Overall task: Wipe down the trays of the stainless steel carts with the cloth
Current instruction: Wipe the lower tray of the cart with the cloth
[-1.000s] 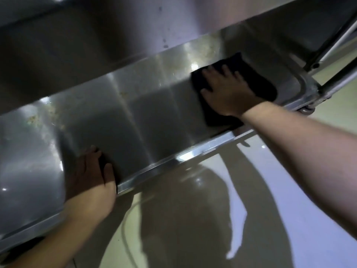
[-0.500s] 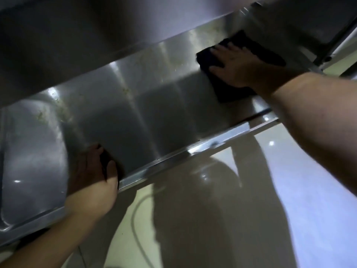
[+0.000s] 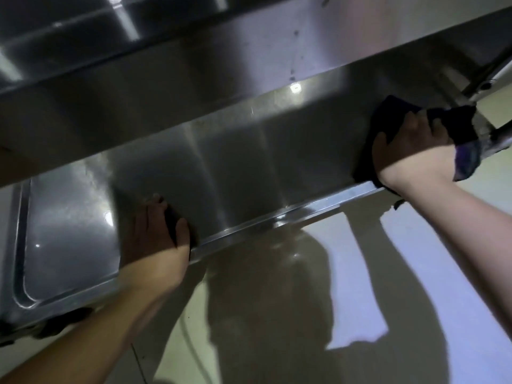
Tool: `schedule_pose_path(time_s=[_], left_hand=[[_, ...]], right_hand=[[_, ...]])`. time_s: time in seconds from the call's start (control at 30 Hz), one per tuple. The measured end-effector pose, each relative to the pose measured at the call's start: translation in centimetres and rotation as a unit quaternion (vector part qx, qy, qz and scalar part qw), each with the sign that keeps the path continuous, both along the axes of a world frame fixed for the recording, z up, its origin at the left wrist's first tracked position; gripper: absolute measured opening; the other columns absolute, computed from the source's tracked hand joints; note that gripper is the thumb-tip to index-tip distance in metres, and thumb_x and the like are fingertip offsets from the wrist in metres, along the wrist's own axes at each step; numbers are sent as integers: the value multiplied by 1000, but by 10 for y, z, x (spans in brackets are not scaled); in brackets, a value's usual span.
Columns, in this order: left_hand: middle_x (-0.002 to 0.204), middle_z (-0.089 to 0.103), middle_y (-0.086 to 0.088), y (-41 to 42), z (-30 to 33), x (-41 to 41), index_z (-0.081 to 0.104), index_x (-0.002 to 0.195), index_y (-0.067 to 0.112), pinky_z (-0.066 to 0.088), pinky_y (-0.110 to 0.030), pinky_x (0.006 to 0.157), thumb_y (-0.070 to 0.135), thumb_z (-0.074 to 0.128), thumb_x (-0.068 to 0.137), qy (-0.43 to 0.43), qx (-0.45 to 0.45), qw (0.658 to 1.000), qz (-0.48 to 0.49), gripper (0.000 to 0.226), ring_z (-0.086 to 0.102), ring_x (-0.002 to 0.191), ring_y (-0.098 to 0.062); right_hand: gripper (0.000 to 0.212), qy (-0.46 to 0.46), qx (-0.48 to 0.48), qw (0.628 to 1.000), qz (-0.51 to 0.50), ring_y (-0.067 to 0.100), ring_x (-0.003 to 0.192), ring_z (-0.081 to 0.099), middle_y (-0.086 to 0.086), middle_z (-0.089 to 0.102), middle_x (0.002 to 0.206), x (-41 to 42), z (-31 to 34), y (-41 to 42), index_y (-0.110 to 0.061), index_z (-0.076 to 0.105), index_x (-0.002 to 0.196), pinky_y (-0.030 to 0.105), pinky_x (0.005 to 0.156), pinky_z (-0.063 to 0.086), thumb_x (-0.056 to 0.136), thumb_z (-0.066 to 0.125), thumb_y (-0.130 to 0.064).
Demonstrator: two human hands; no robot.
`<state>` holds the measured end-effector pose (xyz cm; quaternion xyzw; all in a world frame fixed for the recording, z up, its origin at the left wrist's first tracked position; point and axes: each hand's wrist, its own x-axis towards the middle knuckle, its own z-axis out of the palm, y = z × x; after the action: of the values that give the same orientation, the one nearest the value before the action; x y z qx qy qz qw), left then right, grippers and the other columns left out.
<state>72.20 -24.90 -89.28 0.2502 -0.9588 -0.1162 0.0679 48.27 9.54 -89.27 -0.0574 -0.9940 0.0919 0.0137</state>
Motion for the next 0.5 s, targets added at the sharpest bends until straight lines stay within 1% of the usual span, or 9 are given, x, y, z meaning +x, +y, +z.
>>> schedule_pose_path(time_s=[0.03,0.1,0.17,0.23,0.3,0.37,0.43,0.5], left_hand=[[136,54,-24,0,-1,1,50,134,3,45,-59,99,24,59,99,7,-5,1000,0,41,55,120,-46],[136,54,-23,0,-1,1,51,132,4,46,-59,99,31,53,97,15,-3,1000,6,45,55,120,-46],[138,54,-23,0,-1,-1,51,132,4,44,-58,104,36,48,96,17,9,1000,3,49,53,125,-44],[140,54,-23,1,-1,-1,51,135,2,41,-56,109,38,44,96,18,17,1000,-3,53,50,130,-42],[142,53,-23,1,-2,-1,51,136,0,38,-52,112,37,43,97,31,16,999,-3,54,47,133,-41],[139,55,-25,0,-4,-1,54,131,-2,37,-52,113,34,39,98,35,3,999,-11,51,47,133,-42],[135,56,-25,-1,-4,-1,56,126,-3,39,-54,111,32,36,98,36,0,999,-21,50,49,130,-43],[139,56,-23,-2,-2,0,56,130,-1,41,-53,109,30,38,97,46,7,999,-18,48,51,129,-42]], right_hand=[[76,7,-1,1000,4,45,141,38,25,40,156,14,1,-10,3,42,146,54,114,33,93,33,-51],[75,22,-8,998,58,46,136,44,26,48,150,48,2,-33,4,49,142,53,111,38,90,37,-48],[67,38,-17,989,142,44,131,51,23,57,144,87,3,-62,1,58,136,50,104,44,88,44,-43],[61,58,-43,968,239,40,129,56,18,62,141,126,1,-96,-2,65,133,48,102,48,87,47,-39],[55,76,-66,938,332,36,130,58,12,64,139,154,-2,-131,-6,68,131,46,103,47,91,47,-38],[49,77,-86,908,402,33,133,56,9,64,141,169,-5,-155,-9,69,130,46,107,43,95,48,-37],[48,81,-80,889,444,31,135,55,7,63,142,171,-7,-162,-11,68,131,47,111,40,96,48,-38],[50,80,-53,879,467,28,139,52,3,60,146,163,-8,-152,-15,67,135,47,113,38,97,47,-41]])
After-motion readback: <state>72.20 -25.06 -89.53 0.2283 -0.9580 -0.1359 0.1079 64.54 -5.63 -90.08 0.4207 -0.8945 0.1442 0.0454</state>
